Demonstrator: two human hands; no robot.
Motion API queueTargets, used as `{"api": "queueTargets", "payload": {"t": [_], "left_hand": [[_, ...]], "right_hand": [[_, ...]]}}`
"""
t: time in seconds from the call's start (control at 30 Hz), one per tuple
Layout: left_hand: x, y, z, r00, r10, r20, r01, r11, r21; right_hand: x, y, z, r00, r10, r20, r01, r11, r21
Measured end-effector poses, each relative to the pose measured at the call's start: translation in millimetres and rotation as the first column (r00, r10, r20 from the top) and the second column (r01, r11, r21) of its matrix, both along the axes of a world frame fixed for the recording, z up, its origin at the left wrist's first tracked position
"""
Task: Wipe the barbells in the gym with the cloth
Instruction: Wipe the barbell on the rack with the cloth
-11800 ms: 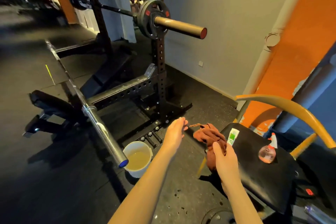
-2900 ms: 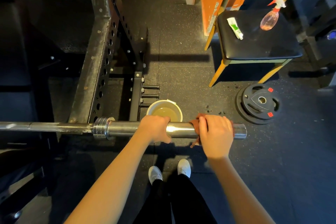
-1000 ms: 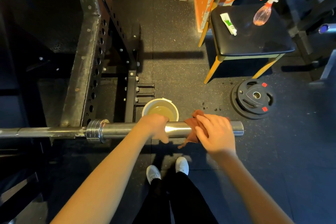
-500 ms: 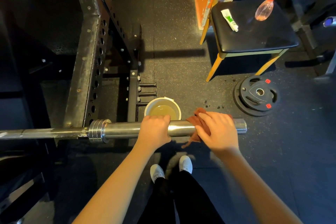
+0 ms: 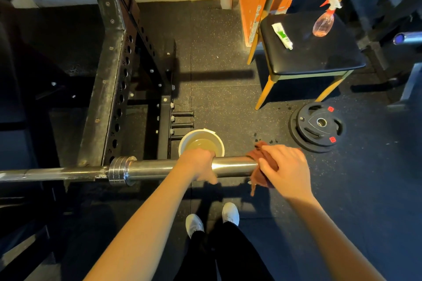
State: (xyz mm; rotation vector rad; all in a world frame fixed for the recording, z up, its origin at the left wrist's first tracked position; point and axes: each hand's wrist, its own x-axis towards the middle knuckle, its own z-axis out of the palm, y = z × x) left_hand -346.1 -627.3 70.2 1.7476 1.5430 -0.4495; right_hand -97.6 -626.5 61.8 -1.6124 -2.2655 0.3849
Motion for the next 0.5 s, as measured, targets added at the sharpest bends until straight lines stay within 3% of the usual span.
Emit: {"api": "queueTargets", "payload": {"t": [0.1, 0.17, 0.27, 0.37, 0.43, 0.5], "left_hand": [[1, -5, -2, 0.999, -0.014, -0.052, 0.019, 0.995, 0.095], [3, -11, -2, 0.995, -0.016, -0.095, 0.033, 0.983, 0.182], [8, -23, -6, 0.985, 0.007, -0.173, 0.059, 0.925, 0.375], [12, -34, -13, 0.979, 0.072, -0.193, 0.04, 0.853, 0.52], [13, -38, -16, 0.978, 0.101, -0.182, 0.017, 0.834, 0.551], [13, -39, -18, 0.981, 0.106, -0.165, 0.007, 0.823, 0.569]], "right_hand": [[-14, 3, -1, 0.955, -0.296, -0.006, 0.296, 0.955, -0.006], [-39, -4, -7, 0.929, -0.371, -0.006, 0.371, 0.929, -0.013], [-64, -23, -9, 0.99, -0.133, -0.039, 0.132, 0.991, -0.018], [-42, -24, -4, 0.995, 0.097, -0.035, -0.098, 0.995, -0.022], [-18, -18, -2, 0.995, 0.099, -0.007, -0.099, 0.995, -0.025], [-4, -10, -2, 0.999, -0.038, 0.01, 0.038, 0.999, -0.018]]}}
